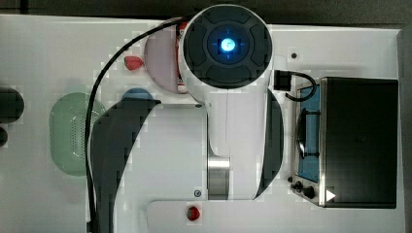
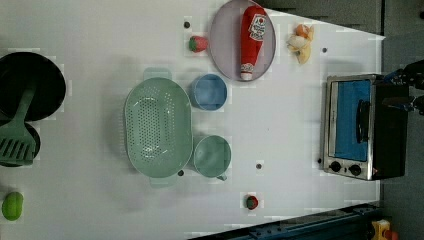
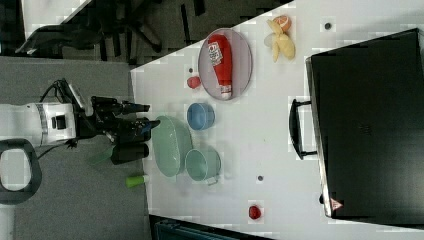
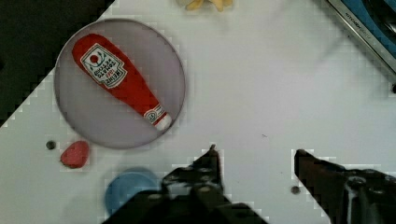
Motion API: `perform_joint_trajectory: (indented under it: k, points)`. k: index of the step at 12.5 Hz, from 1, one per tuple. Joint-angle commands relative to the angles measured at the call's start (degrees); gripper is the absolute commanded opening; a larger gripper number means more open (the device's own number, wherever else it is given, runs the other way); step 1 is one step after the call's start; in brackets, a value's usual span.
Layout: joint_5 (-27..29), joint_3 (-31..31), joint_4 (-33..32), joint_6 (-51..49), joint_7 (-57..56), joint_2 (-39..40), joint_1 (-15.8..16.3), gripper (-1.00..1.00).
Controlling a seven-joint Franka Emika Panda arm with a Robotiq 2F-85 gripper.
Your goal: Flap open oven.
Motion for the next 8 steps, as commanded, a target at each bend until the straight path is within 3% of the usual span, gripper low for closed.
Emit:
perform_joint_trajectory:
  k: [1,3,4,5,8]
  points:
    - [-0.7,-2.7,-16.3,-10.6,7.7,-24.6,-1.7,0.59]
    - [-0.7,-2.7,-16.3,-10.6,7.7,-24.6,-1.7,0.99]
    - [-0.7,-2.7,-16.3,-10.6,7.7,-24.6,-1.7,1.00]
    - [-0.7,-2.7,-16.3,-10.6,7.7,-24.6,-1.7,0.90]
    - [-0.7,-2.7,-16.3,-10.5,7.7,-24.5,-1.7,0.14]
